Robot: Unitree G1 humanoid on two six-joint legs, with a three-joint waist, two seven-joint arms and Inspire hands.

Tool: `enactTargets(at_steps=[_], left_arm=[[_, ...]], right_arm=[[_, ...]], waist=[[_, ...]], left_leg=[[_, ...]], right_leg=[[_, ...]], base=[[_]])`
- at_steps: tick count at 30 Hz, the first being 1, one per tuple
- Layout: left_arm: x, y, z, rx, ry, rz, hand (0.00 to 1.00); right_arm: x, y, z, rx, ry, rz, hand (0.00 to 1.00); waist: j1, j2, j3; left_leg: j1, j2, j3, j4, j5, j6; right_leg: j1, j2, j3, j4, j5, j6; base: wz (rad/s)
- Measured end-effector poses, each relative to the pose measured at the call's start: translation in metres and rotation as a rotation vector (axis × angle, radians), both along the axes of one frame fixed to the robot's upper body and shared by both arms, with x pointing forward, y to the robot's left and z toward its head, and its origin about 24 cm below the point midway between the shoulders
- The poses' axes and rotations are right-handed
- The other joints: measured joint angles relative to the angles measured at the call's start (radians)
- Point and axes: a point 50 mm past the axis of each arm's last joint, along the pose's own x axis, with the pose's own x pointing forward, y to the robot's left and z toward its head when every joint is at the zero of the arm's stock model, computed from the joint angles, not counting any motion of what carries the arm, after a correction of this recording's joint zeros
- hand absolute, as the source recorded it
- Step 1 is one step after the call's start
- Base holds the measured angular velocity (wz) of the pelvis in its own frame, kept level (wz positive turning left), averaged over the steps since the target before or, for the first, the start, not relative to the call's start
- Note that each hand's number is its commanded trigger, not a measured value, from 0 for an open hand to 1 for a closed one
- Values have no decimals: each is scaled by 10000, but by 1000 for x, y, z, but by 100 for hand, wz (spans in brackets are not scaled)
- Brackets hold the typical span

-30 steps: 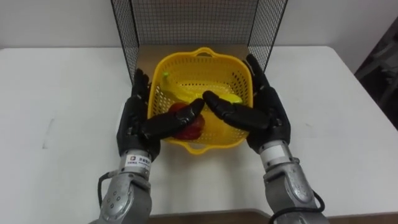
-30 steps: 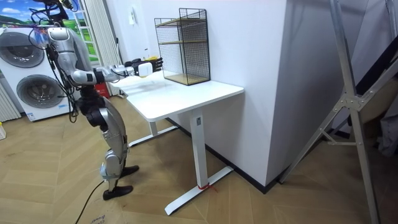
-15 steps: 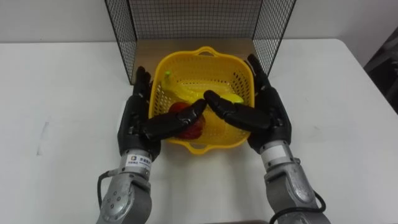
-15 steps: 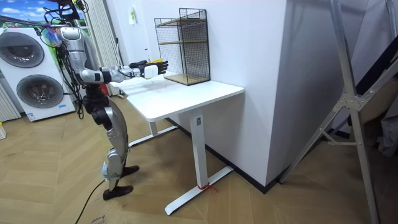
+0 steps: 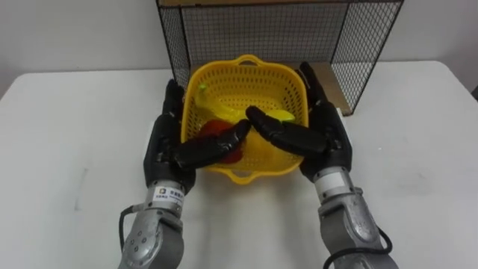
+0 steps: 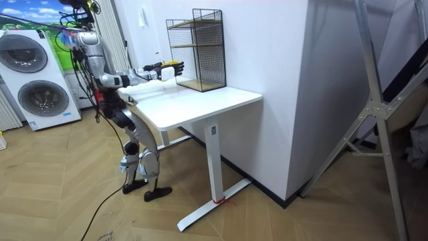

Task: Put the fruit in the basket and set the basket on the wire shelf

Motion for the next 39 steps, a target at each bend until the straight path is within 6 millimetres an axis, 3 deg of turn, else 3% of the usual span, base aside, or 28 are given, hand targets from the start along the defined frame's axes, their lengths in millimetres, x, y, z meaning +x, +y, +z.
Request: enactTargets(at_steps=[2, 4, 11, 17, 30, 39], left_arm=[[1, 2, 1, 49, -42, 40, 0], [1, 2, 0, 49, -27, 17, 0], [2, 1, 7, 101, -329, -114, 0], [2, 3, 7, 269, -398, -117, 0], [5, 4, 10, 401, -522, -166, 0], [27, 3, 28, 639, -975, -264, 0]], right_arm=[[2, 2, 3, 73, -82, 21, 0], [5, 2, 6, 118, -194, 17, 0], [9, 3, 13, 452, -352, -59, 0], [9, 3, 18, 507, -584, -40, 0], [9, 4, 17, 489, -562, 9, 0], [21, 0, 17, 229, -289, -4, 0]], waist=[[33, 6, -5], [24, -4, -16], [-43, -34, -87], [-2, 0, -111], [-12, 71, -107], [-59, 96, -80]], left_leg=[[122, 317, 38, -364, -29, -166], [240, 471, 92, -588, 1, -239], [548, 732, 359, -1075, 65, -359], [702, 797, 552, -1135, 68, -360], [877, 810, 606, -1305, 74, -351], [862, 818, 560, -1388, 106, -352]], right_leg=[[294, 311, -31, -613, 202, -153], [457, 581, -42, -986, 335, -206], [705, 964, 45, -1619, 484, -276], [933, 1095, 281, -1993, 573, -218], [1176, 1143, 307, -2337, 784, -176], [1186, 1155, 222, -2345, 897, -236]], base=[[-18], [-17], [-11], [-9], [0], [0]])
